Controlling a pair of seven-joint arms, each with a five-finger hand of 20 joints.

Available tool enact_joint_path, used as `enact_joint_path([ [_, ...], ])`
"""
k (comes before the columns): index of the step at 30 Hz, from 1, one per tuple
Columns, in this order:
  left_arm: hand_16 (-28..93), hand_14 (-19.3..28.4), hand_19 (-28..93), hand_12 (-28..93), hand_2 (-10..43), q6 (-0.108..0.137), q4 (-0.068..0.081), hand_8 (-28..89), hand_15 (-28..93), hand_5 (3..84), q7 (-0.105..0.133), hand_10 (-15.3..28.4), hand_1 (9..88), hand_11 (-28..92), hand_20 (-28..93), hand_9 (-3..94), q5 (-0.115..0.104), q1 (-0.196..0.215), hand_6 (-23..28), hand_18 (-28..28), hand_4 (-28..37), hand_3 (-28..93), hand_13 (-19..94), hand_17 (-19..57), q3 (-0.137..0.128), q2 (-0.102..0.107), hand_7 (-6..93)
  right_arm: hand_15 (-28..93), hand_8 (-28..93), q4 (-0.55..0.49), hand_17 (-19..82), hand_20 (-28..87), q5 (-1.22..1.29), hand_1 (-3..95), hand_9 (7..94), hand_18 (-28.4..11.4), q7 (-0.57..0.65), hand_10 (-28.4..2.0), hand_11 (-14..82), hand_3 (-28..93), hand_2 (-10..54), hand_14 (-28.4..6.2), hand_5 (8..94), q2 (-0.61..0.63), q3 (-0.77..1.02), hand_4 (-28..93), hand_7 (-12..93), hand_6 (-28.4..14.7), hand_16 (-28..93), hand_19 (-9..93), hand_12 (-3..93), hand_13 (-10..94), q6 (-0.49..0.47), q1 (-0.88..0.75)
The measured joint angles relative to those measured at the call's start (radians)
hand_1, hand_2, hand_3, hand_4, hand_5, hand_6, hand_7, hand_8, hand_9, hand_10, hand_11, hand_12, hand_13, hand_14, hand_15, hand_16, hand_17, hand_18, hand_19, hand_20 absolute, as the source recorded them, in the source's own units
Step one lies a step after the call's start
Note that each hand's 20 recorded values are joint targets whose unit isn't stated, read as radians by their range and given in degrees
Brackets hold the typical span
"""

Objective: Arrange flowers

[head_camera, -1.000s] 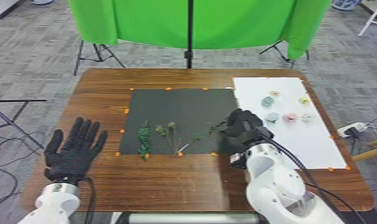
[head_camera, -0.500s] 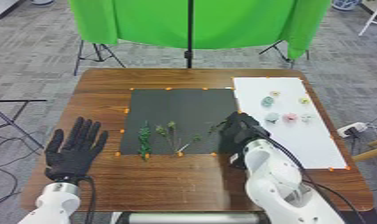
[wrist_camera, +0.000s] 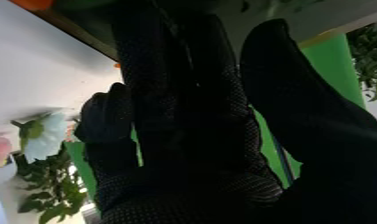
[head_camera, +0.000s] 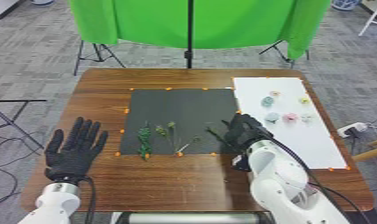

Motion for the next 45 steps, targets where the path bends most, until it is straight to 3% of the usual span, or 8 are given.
enact_joint_path([
  [21, -9, 15.5, 37, 7, 19.1, 0.011, 0.005, -11, 32, 46.5, 0.001, 15.0, 25.7, 21, 11, 41.3, -0.004, -0.011, 9.8, 13.1, -28.3, 77, 31, -7.0, 0.004, 0.005, 13.4, 51, -11, -0.008, 34, 37, 0.069, 41.7, 66.3, -24.6, 0.027, -18.8, 13.7, 83, -9.5, -13.7, 68.9, -0.049, -0.016, -24, 18, -4.7, 19, 92, 14.3, 66, -0.023, 0.016],
  [36, -9, 15.4, 36, 7, 19.6, 0.012, 0.007, -11, 32, 46.7, 0.009, 15.0, 26.2, 21, 11, 41.5, -0.004, -0.013, 9.8, 12.9, -28.3, 77, 31, -6.5, 0.006, 0.009, 13.3, 54, -4, -0.007, 34, 34, 0.091, 42.4, 63.9, -24.9, 0.044, -19.3, 12.8, 84, -9.5, -13.9, 69.1, -0.078, -0.014, -24, 21, -4.5, 20, 93, 14.0, 66, -0.016, 0.018],
  [40, -9, 15.4, 36, 7, 19.8, 0.012, 0.006, -11, 32, 46.7, 0.020, 15.0, 26.4, 21, 11, 41.7, -0.004, -0.012, 9.7, 12.8, -28.3, 77, 31, -6.4, 0.008, 0.012, 13.3, 56, -8, -0.018, 36, 42, 0.084, 40.5, 62.3, -24.8, 0.042, -20.2, 12.5, 84, -9.5, -14.2, 67.9, -0.074, -0.020, -22, 21, -5.3, 20, 93, 14.0, 65, 0.024, -0.001],
  [45, -9, 15.4, 36, 7, 19.8, 0.012, 0.006, -11, 32, 46.7, 0.022, 15.1, 26.3, 21, 10, 41.7, -0.003, -0.010, 9.7, 12.7, -28.3, 77, 31, -6.1, 0.008, 0.013, 13.2, 56, -13, -0.059, 37, 45, 0.117, 38.6, 56.6, -25.2, 0.059, -22.1, 10.9, 84, -9.5, -15.6, 64.5, -0.073, -0.013, -21, 21, -6.6, 18, 93, 13.3, 62, 0.006, -0.014],
])
